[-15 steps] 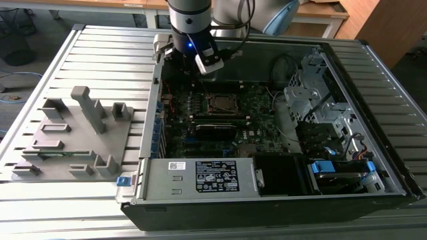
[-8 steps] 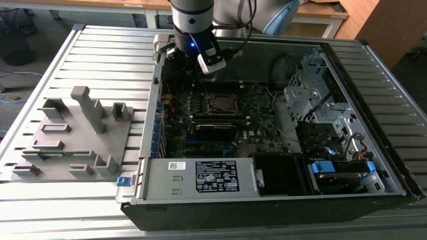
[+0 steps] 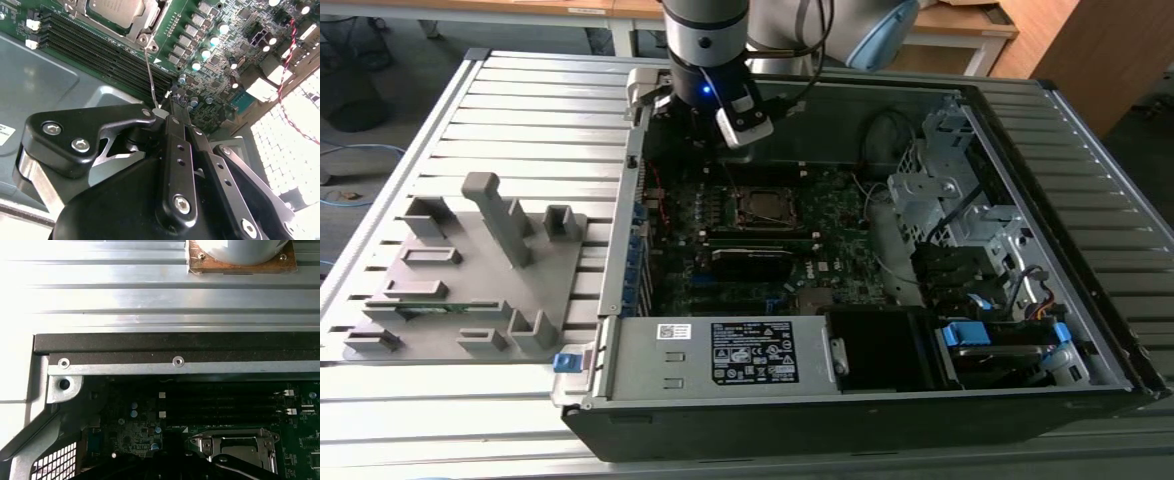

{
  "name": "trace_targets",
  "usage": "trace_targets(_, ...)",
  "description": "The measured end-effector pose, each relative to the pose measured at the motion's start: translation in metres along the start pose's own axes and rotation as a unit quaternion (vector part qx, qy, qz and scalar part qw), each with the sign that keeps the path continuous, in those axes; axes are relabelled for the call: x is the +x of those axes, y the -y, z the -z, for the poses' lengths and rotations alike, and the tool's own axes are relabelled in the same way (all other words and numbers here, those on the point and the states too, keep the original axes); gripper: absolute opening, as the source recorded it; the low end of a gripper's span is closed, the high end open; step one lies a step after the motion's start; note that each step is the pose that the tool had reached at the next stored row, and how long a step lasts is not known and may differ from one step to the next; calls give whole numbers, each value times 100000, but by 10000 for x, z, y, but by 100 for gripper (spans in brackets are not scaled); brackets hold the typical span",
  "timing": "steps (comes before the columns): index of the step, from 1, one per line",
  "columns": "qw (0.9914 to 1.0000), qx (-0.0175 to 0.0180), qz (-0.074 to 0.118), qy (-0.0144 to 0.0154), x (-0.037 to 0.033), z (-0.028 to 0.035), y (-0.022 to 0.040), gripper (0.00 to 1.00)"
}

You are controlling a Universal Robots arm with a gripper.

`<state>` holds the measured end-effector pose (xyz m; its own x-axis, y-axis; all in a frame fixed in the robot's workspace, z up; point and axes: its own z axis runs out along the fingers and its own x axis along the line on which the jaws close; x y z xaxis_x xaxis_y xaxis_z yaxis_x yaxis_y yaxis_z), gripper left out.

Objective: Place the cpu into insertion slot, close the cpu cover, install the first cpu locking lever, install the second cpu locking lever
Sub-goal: 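Install the first cpu locking lever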

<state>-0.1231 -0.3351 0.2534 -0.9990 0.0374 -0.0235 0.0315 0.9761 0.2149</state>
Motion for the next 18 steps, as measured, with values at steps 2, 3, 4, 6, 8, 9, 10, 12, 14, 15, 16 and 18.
trace_targets(2,100000,-73,-8,-2,-15,0,-1,11)
trace_targets(3,100000,-77,-8,-5,-27,0,-1,11)
trace_targets(4,100000,-81,-7,-3,-43,-1,-1,11)
trace_targets(6,100000,-81,-2,-3,-80,-2,-2,11)
trace_targets(8,100000,-82,-4,-3,-112,-3,-3,11)
trace_targets(9,100000,-83,-5,-2,-129,-4,-4,11)
trace_targets(10,100000,-84,-10,-1,-146,-5,-4,11)
trace_targets(12,100000,-83,-5,0,-184,-6,-6,11)
trace_targets(14,100000,-84,-1,-2,-223,-7,-7,11)
trace_targets(15,100000,-82,-3,-2,-242,-7,-7,11)
trace_targets(16,100000,-81,-3,-2,-260,-8,-8,11)
trace_targets(18,100000,-83,-9,0,-298,-9,-9,11)
